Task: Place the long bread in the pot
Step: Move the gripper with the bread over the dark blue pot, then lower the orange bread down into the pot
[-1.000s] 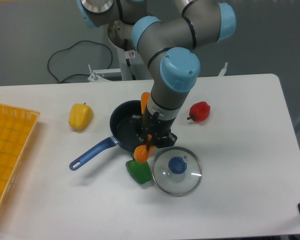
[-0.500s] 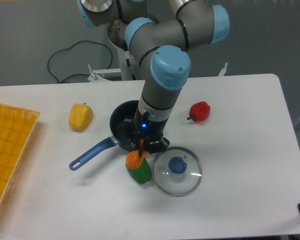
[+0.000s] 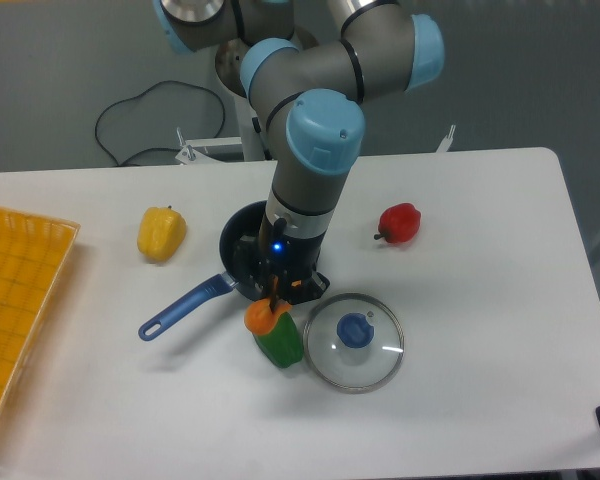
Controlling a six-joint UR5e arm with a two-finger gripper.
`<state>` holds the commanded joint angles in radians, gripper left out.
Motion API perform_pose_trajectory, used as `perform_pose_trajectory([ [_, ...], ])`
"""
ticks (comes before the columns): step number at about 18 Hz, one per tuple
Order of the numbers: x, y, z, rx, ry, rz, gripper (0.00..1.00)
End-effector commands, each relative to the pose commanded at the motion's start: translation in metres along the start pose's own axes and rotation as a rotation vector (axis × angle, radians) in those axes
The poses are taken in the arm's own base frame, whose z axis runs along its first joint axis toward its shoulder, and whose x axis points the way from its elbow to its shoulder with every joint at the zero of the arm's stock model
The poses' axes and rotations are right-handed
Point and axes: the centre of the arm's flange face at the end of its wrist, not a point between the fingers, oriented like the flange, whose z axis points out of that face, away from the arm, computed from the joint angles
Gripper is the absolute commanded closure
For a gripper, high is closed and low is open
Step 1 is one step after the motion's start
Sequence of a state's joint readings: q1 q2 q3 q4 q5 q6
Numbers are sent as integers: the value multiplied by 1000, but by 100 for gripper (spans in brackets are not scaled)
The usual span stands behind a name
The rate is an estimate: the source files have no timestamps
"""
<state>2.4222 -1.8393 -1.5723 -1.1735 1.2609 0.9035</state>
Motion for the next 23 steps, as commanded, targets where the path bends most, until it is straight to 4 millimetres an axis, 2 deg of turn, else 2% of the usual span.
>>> perform_pose_trajectory([
  [8, 10, -6, 11, -6, 15, 22, 94],
  [11, 22, -15, 24, 6, 6, 55, 93],
  [12, 25, -11, 30, 1, 12, 55, 93],
  [19, 32, -8, 41, -11, 27, 61, 93],
  [23, 38, 2, 52, -29, 48, 63, 93],
])
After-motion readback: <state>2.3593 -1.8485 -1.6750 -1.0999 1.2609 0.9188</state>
